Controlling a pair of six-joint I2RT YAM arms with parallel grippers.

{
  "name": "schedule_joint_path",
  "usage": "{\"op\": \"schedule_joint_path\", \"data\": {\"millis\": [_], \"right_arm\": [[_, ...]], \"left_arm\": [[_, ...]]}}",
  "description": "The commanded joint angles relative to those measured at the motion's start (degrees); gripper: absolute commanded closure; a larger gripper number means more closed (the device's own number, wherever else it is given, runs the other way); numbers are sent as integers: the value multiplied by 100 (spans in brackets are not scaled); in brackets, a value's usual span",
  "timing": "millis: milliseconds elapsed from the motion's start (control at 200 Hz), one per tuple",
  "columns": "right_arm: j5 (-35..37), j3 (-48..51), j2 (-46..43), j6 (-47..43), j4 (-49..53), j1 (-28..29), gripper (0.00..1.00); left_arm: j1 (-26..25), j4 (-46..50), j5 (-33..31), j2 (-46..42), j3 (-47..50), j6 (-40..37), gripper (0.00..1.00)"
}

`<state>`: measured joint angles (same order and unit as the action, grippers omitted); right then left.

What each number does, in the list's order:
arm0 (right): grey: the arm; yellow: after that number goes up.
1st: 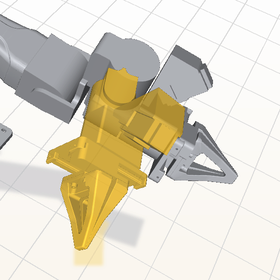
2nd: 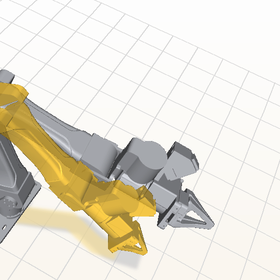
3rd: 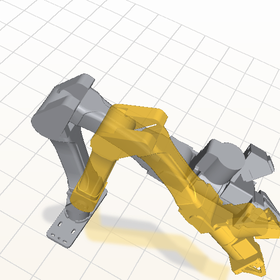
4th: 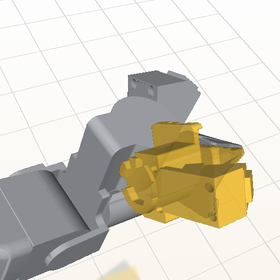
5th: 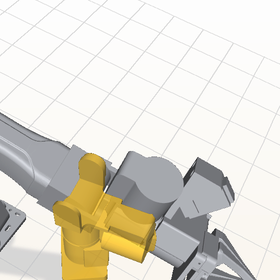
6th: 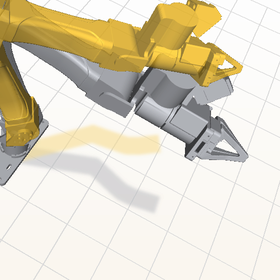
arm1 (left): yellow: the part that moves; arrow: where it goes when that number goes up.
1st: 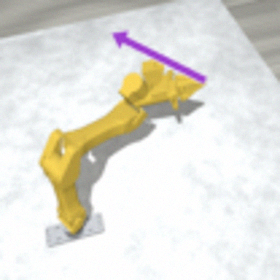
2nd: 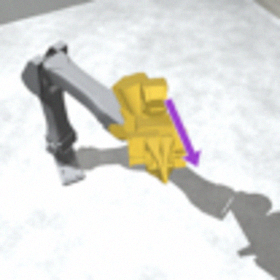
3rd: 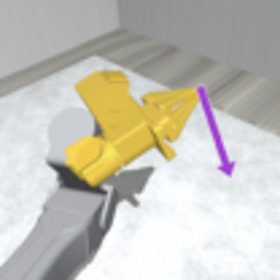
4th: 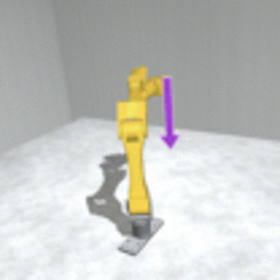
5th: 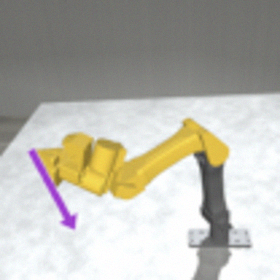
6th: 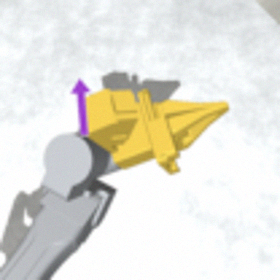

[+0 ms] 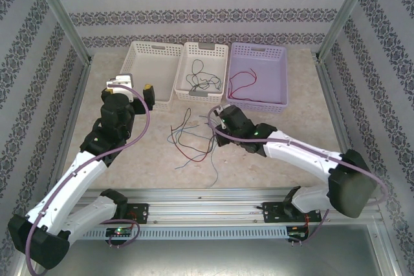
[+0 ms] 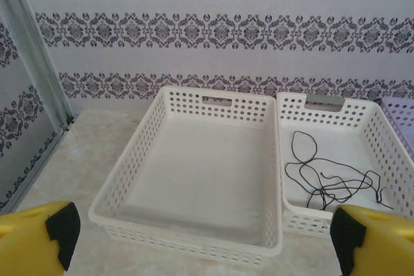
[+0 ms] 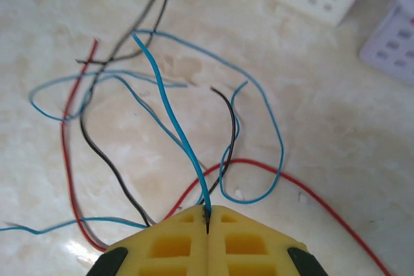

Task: Untangle the cables

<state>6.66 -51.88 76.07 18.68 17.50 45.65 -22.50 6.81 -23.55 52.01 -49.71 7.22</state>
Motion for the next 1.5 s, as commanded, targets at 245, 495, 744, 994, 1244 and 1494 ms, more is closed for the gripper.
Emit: {"op": "schedule_joint_path", "data": {"millis": [245, 495, 744, 994, 1244, 1494], "right_arm": [[26, -2283, -267, -490, 1235, 254, 100], [-324, -4304, 270, -650, 1879, 400, 100], [-895, -6128, 1401, -784, 2529, 408, 100], [-2015, -7854, 2852, -446, 2938, 45, 100], [-2441, -10600, 4532, -331, 4089, -110, 100], [-2624, -10082, 4443, -300, 3762, -250, 100]], "left_arm": [[-54, -305, -229, -195, 116, -133, 0], [-54, -337, -286, -222, 130, -143, 0], [-54, -397, -318, -235, 183, -172, 0], [-57, -455, -352, -309, 215, -186, 0], [-53, -463, -355, -340, 243, -159, 0], [-85, -545, -479, -332, 327, -199, 0]]}}
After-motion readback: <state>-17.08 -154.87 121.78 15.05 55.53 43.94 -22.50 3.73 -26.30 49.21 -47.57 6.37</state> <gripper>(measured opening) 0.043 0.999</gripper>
